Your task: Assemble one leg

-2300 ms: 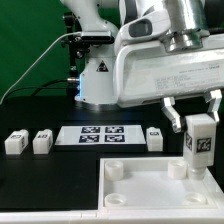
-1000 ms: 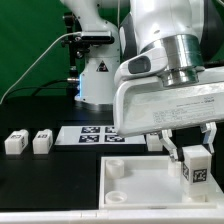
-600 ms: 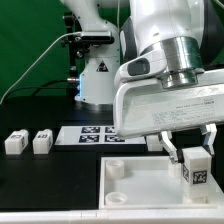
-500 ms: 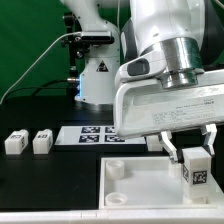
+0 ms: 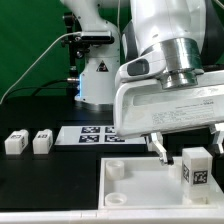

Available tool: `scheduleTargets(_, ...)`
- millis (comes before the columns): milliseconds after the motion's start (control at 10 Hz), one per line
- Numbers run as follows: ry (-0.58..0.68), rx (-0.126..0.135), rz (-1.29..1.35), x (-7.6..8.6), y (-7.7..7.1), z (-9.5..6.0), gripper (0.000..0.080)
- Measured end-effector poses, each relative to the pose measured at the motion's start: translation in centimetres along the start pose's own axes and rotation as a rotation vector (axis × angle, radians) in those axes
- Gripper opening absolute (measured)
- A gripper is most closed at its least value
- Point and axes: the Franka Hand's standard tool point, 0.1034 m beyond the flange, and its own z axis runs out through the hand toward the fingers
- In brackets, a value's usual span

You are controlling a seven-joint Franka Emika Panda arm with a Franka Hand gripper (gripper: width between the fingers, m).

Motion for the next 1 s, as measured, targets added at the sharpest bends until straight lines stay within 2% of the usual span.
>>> scheduleTargets(700, -0.008, 0.001, -0.003, 0.1, 0.0, -0.1, 0.0649)
scheduleTargets(900, -0.035, 0.008, 0.002, 1.4, -0.6, -1.6, 0.0649)
scheduleTargets(1000, -0.110, 0.018, 0.000, 1.5, -1.0, -2.3, 0.0649)
